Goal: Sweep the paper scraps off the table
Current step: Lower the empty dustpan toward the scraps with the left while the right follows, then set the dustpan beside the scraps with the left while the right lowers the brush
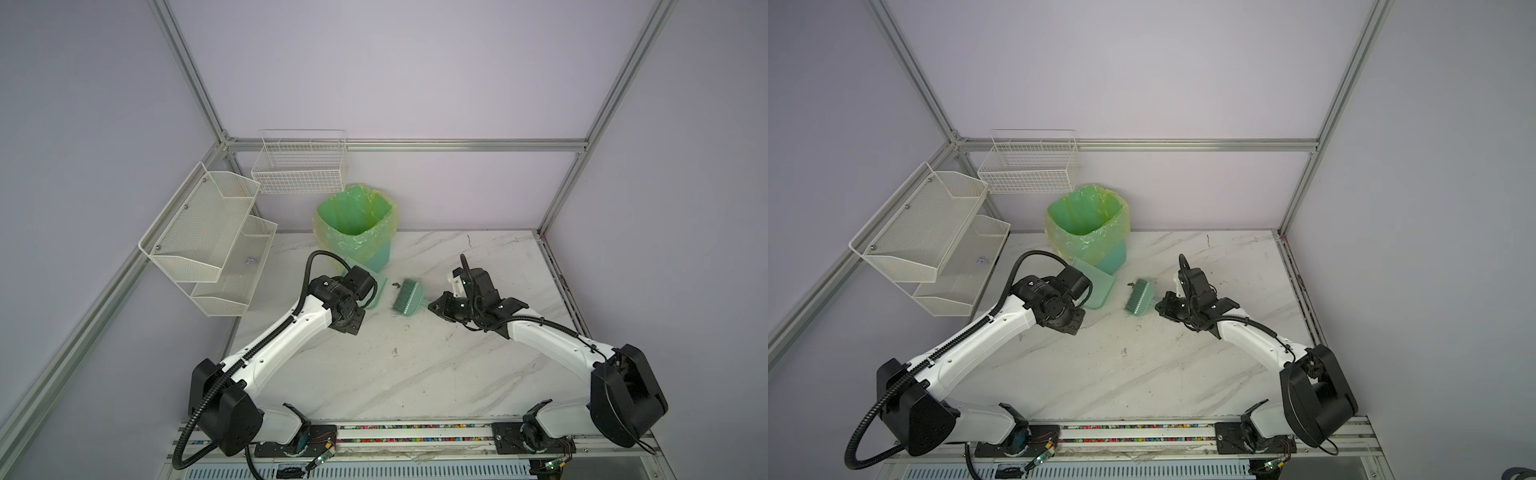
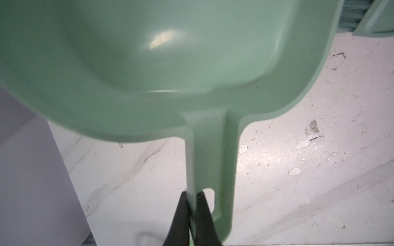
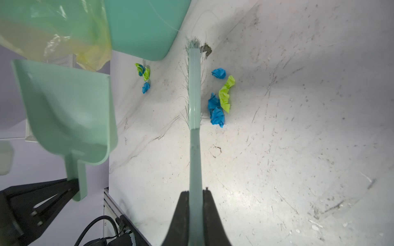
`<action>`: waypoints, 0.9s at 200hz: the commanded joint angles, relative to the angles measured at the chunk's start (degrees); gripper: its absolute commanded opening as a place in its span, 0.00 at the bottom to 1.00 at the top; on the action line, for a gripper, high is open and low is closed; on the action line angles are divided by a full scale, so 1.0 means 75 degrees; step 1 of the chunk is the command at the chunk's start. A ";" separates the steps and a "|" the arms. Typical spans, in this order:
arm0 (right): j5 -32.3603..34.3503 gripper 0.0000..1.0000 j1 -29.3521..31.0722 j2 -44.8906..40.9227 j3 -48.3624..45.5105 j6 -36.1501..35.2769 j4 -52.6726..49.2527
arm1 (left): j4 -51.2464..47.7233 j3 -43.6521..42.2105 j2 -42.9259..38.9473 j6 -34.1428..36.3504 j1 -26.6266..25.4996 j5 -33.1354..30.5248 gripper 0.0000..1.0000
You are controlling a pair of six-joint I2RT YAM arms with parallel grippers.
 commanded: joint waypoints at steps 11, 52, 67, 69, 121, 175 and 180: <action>0.0238 0.00 -0.0080 -0.0440 0.0779 -0.0366 -0.0587 | 0.0449 -0.0555 -0.0029 -0.0204 0.0016 0.0301 0.00; 0.1152 0.00 -0.0254 -0.0371 0.1407 -0.1166 -0.1443 | 0.0640 -0.0882 -0.0083 -0.0377 -0.0191 0.0674 0.00; 0.1638 0.00 -0.0258 -0.0172 0.1636 -0.1532 -0.1791 | 0.0795 -0.0983 -0.0049 -0.0468 -0.0298 0.0980 0.00; 0.1683 0.00 -0.0258 -0.0141 0.1667 -0.1572 -0.1830 | 0.0821 -0.0997 -0.0038 -0.0468 -0.0304 0.1037 0.00; 0.2401 0.00 -0.0260 0.0243 0.1863 -0.2198 -0.2419 | 0.0752 -0.1053 0.0539 -0.1019 -0.0748 0.1428 0.00; 0.2549 0.00 -0.0258 0.0362 0.1914 -0.2524 -0.2457 | 0.0574 -0.1086 0.0796 -0.1543 -0.1328 0.1936 0.00; 0.2549 0.00 -0.0258 0.0419 0.1956 -0.2564 -0.2471 | 0.0552 -0.1115 0.0812 -0.1555 -0.1358 0.1972 0.00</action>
